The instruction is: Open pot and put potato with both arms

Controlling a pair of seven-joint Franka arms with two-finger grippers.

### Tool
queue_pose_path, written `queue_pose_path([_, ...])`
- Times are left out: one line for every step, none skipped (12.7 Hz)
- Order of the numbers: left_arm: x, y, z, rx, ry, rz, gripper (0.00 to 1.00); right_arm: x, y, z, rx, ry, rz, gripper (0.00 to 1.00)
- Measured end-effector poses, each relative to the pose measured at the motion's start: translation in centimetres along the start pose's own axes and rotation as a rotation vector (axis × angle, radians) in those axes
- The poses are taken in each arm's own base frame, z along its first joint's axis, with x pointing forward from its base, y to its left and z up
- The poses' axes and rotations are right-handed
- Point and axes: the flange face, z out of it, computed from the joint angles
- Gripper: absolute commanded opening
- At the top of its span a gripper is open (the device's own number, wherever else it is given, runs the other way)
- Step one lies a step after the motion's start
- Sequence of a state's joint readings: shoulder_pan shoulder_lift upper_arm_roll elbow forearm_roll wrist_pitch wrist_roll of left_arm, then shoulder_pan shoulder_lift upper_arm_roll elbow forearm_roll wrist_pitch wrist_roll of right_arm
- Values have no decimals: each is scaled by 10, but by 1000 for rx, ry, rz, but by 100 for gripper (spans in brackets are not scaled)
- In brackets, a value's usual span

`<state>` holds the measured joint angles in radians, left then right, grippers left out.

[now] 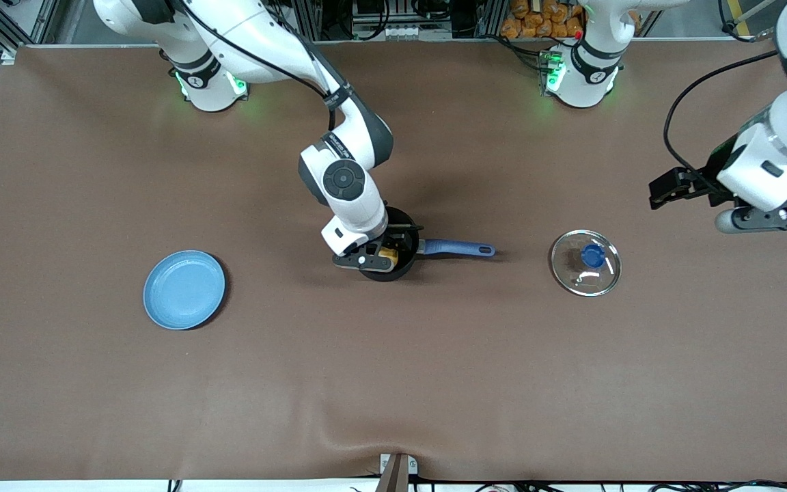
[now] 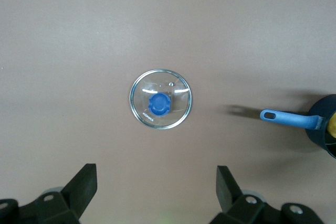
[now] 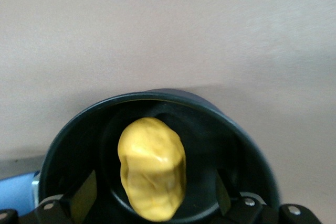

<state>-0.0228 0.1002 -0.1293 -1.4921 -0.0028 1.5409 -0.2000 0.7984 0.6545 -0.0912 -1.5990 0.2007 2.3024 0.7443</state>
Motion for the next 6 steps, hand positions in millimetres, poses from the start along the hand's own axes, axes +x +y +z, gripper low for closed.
queue_pose_path([-1,0,-5,0,-1,0,100,4,2,-17,-18,-14,2,100])
queue_pose_path([-2,0,-9,0,2,1,100,9,5,-37,-36,-28,7,100])
queue_pose_path([-3,0,-13,-1,5,1,100,16,10,-58,-53,-41,17,100])
queue_pose_path([-4,-1,-17,-2,10,-1,100,23,15,-78,-65,-48,28,100])
queue_pose_path([-4,-3,-20,-3,15,-4,100,32,24,-95,-74,-46,43,100])
queue_pose_path([-5,-6,-24,-4,21,-10,100,43,36,-111,-84,-39,51,100])
